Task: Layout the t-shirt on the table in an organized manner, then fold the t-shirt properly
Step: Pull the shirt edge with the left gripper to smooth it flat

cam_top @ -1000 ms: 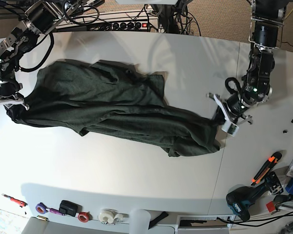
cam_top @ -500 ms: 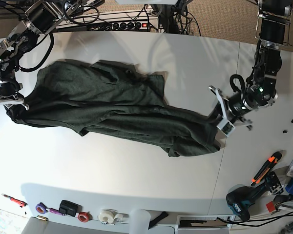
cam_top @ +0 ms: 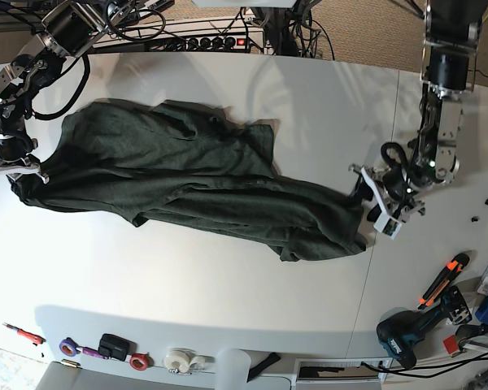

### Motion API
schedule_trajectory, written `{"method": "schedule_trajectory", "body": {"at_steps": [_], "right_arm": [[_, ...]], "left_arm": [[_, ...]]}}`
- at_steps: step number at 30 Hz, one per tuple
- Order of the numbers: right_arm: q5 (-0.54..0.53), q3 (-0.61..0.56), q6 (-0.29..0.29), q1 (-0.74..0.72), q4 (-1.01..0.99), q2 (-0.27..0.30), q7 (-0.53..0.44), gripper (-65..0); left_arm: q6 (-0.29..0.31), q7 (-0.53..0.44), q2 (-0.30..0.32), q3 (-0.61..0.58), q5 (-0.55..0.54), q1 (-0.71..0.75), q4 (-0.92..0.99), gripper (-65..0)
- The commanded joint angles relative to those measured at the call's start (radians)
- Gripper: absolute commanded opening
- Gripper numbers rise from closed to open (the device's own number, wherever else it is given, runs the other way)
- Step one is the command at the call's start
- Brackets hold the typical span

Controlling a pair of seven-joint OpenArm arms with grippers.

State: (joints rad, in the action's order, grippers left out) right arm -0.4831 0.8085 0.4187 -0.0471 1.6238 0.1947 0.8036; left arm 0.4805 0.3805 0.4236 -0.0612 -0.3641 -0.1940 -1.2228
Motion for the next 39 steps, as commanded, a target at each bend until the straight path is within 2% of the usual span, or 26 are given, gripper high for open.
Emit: {"method": "schedule_trajectory", "body": {"at_steps": [1,4,6,8,10,12,15,19,20,24,29,39], "right_arm": [[-0.017,0.002,0.007,-0.014,0.017,0.021,-0.029,-65.0],[-0.017,0.002,0.008,-0.014,0.017,0.021,-0.029,-65.0],[-0.017,0.002,0.008,-0.014,0.017,0.021,-0.03,-65.0],[-0.018,0.002,0.007,-0.014,0.017,0.021,-0.029,-65.0],[-0.017,0.002,0.007,-0.014,0.017,0.021,-0.03,-65.0],[-0.017,0.002,0.008,-0.014,0.017,0.021,-0.029,-65.0],[-0.017,0.002,0.008,-0.014,0.017,0.021,-0.029,-65.0],[-0.017,0.002,0.008,-0.014,0.017,0.021,-0.03,-65.0],[-0.017,0.002,0.008,-0.014,0.017,0.021,-0.029,-65.0],[-0.017,0.002,0.007,-0.014,0.017,0.021,-0.03,-65.0],[-0.017,0.002,0.007,-0.014,0.017,0.021,-0.03,-65.0],[-0.013,0.002,0.008,-0.014,0.017,0.021,-0.03,-65.0]], "left_arm": [[0.011,-0.014,0.008,0.006,-0.007,-0.025,0.004,-31.9],[0.038,-0.014,0.0,0.006,-0.02,-0.027,0.014,-32.2],[0.065,-0.014,0.0,0.006,-0.048,-0.024,0.014,-37.1],[0.072,-0.014,0.0,0.006,-0.067,-0.022,0.014,-45.3],[0.071,-0.018,0.0,0.006,-0.071,-0.022,0.014,-56.1],[0.071,-0.051,0.002,0.006,-0.071,-0.021,0.014,-65.0],[0.098,-0.068,0.006,0.006,-0.071,-0.023,0.014,-65.0],[0.208,-0.061,0.011,0.006,-0.076,-0.022,0.014,-65.0],[0.218,-0.051,0.012,0.006,-0.094,-0.022,0.014,-65.0],[0.218,0.01,0.029,0.006,-0.223,-0.022,0.001,-65.0],[0.218,0.094,0.069,0.007,-0.328,-0.022,-0.056,-65.0],[0.218,0.373,0.129,0.007,-0.649,-0.004,-0.148,-65.0]]}}
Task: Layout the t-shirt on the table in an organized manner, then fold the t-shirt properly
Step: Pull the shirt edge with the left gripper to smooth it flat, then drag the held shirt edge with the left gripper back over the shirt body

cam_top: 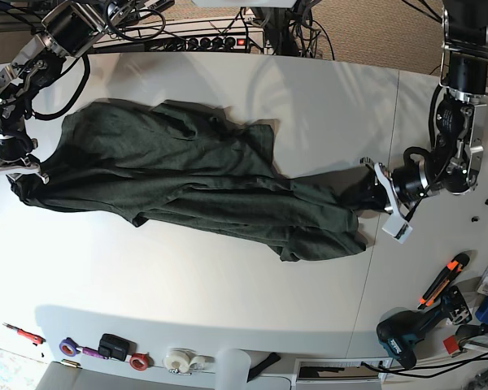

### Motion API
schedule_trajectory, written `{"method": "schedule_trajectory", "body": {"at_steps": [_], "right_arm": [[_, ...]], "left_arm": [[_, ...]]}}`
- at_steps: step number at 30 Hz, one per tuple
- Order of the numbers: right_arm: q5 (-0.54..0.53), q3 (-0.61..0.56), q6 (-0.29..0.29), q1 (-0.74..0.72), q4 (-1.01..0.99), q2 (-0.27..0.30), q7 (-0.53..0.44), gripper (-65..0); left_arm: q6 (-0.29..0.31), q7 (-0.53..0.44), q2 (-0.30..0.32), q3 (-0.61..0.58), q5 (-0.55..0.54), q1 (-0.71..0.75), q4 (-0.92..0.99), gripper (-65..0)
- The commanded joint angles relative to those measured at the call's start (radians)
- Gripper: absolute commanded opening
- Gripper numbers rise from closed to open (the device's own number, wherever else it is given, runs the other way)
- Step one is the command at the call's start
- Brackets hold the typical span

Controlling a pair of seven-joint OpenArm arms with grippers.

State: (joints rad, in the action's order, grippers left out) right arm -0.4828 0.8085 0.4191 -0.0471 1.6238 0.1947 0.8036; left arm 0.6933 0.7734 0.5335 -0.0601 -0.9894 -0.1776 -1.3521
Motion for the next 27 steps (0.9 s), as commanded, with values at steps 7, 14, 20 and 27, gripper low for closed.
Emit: {"method": "schedule_trajectory", "body": {"at_steps": [7,14,20,27], "right_arm": [[-0.013,0.002,0.007,-0.014,0.017,0.021,-0.032,-65.0],[-0.013,0.002,0.007,-0.014,0.017,0.021,-0.034,-65.0],[-0.013,0.002,0.007,-0.014,0.017,0.021,-0.034,-65.0],[-0.013,0.002,0.008,-0.014,0.017,0.021,-0.032,-65.0]], "left_arm": [[0.005,0.213,0.035,0.055,-0.257,-0.022,-0.083,-65.0],[0.005,0.488,0.035,0.213,-0.421,-0.019,-0.113,-65.0],[0.005,0.483,0.035,0.24,-0.262,0.003,-0.098,-65.0],[0.005,0.482,0.035,0.24,-0.172,0.057,-0.096,-65.0]]}}
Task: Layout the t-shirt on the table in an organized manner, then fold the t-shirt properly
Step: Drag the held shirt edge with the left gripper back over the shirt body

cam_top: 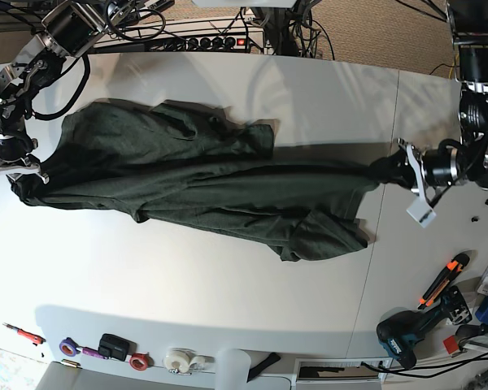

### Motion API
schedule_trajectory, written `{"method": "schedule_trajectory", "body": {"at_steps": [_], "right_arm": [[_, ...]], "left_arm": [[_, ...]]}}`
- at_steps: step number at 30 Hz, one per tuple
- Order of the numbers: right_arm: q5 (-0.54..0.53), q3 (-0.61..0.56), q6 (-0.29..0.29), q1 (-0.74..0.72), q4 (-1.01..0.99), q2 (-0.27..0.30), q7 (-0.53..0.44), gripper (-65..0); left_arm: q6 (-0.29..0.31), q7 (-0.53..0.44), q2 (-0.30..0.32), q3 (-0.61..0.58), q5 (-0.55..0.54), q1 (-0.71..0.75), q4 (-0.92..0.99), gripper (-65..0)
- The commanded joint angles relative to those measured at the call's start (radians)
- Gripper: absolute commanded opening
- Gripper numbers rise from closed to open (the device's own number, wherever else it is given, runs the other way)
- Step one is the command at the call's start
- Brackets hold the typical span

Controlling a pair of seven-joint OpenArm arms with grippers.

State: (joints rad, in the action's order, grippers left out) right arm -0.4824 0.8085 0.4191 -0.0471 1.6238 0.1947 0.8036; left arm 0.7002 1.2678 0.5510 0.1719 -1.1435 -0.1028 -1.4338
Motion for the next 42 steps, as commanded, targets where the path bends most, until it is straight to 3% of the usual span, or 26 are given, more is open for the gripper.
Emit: {"method": "schedule_trajectory", "body": {"at_steps": [1,3,6,8,10,12,13,16,22,26,30,35,38,42], "right_arm": [[-0.013,0.002,0.007,-0.014,0.017,0.021,-0.032,-65.0],[-0.013,0.002,0.007,-0.014,0.017,0.021,-0.03,-65.0],[-0.014,0.002,0.008,-0.014,0.017,0.021,-0.007,-65.0],[-0.014,0.002,0.017,-0.014,0.017,0.021,0.012,-65.0],[-0.014,0.002,0.045,-0.014,0.017,0.021,0.029,-55.9],[-0.014,0.002,0.067,-0.014,0.017,0.021,0.036,-43.5],[-0.014,0.002,0.068,-0.014,0.017,0.021,0.036,-40.2],[-0.014,0.002,0.067,-0.014,0.017,0.021,0.035,-39.7],[-0.046,0.027,0.072,-0.014,0.031,0.021,0.093,-39.7],[-0.147,0.098,0.163,-0.014,0.088,0.02,0.159,-39.7],[-0.333,0.18,0.279,0.018,0.169,0.019,0.272,-39.8],[-0.607,0.183,0.279,0.117,0.222,0.019,0.432,-39.8],[-0.645,0.153,0.279,0.144,0.226,0.019,0.505,-39.8],[-0.599,0.117,0.279,0.146,0.226,0.019,0.516,-39.8]], "left_arm": [[-0.002,-0.012,0.017,0.008,-0.018,-0.01,-0.014,-65.0],[-0.002,-0.013,0.017,0.008,-0.019,0.003,-0.014,-61.5],[-0.024,-0.052,0.017,0.008,-0.019,0.006,-0.014,-42.4],[-0.065,-0.132,0.016,0.008,-0.019,0.005,-0.015,-38.3],[-0.068,-0.203,0.008,0.008,-0.019,0.005,-0.016,-38.3],[-0.048,-0.219,-0.018,0.008,-0.02,-0.003,-0.023,-38.3],[-0.037,-0.218,-0.037,0.008,-0.023,-0.01,-0.028,-38.3],[-0.003,-0.222,-0.101,0.008,-0.056,-0.02,-0.049,-38.3],[-0.002,-0.218,-0.25,0.007,-0.09,-0.05,-0.072,-38.3],[-0.002,-0.216,-0.32,0.007,-0.09,-0.061,-0.072,-38.3],[-0.002,-0.215,-0.335,-0.027,-0.09,-0.061,-0.072,-38.3],[-0.002,-0.225,-0.335,-0.153,-0.087,-0.063,-0.072,-38.3],[-0.002,-0.25,-0.335,-0.242,-0.057,-0.066,-0.072,-38.3],[-0.002,-0.282,-0.343,-0.32,-0.003,-0.066,-0.072,-38.3]]}}
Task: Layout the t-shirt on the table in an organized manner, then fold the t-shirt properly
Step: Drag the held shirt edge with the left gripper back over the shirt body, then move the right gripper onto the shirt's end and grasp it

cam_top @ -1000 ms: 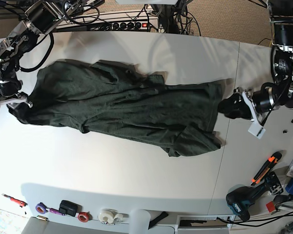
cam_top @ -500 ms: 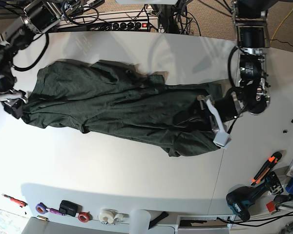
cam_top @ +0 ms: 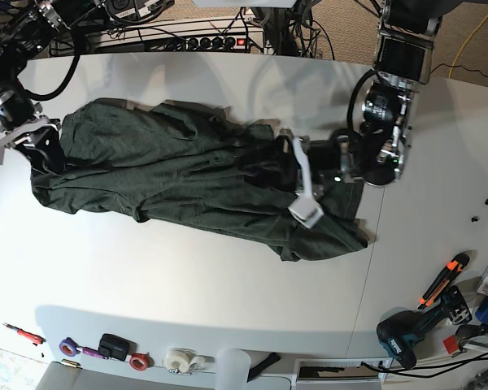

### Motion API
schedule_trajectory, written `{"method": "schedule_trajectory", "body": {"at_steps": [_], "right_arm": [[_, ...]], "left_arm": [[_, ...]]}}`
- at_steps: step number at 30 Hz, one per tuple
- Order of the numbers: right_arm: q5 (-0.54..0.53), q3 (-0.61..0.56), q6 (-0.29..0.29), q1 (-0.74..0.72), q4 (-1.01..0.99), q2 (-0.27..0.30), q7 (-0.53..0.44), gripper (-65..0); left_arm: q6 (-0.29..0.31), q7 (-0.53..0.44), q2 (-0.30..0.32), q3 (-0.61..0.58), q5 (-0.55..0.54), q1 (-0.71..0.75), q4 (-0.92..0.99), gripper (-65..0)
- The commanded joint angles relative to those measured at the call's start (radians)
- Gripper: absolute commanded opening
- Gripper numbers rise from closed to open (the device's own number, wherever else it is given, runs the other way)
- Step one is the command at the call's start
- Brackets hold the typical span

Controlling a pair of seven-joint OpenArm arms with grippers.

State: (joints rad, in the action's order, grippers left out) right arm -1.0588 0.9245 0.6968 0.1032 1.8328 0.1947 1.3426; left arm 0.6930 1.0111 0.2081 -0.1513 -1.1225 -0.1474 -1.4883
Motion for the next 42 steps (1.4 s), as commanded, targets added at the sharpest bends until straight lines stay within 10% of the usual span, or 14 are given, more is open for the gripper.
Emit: {"method": "schedule_trajectory", "body": {"at_steps": [1,12,21,42], "right_arm": [[-0.005,-0.006,0.001,-0.004,0.017,0.018,-0.023,-39.8],[0.356,-0.024,-0.074,-0.01,0.017,0.018,-0.332,-39.8],[0.624,-0.317,-0.073,-0.092,0.017,0.018,-0.388,-28.9],[1.053,-0.765,-0.371,-0.17,-0.126,0.019,-0.498,-28.9]], "left_arm": [[0.005,-0.025,-0.004,-0.007,-0.013,-0.022,-0.017,-38.3],[0.005,-0.025,-0.011,-0.001,0.005,-0.021,-0.017,-38.3],[0.005,-0.025,-0.011,-0.001,0.048,-0.022,-0.017,-38.3],[0.005,-0.062,-0.011,-0.001,0.129,-0.022,-0.017,-38.3]]}}
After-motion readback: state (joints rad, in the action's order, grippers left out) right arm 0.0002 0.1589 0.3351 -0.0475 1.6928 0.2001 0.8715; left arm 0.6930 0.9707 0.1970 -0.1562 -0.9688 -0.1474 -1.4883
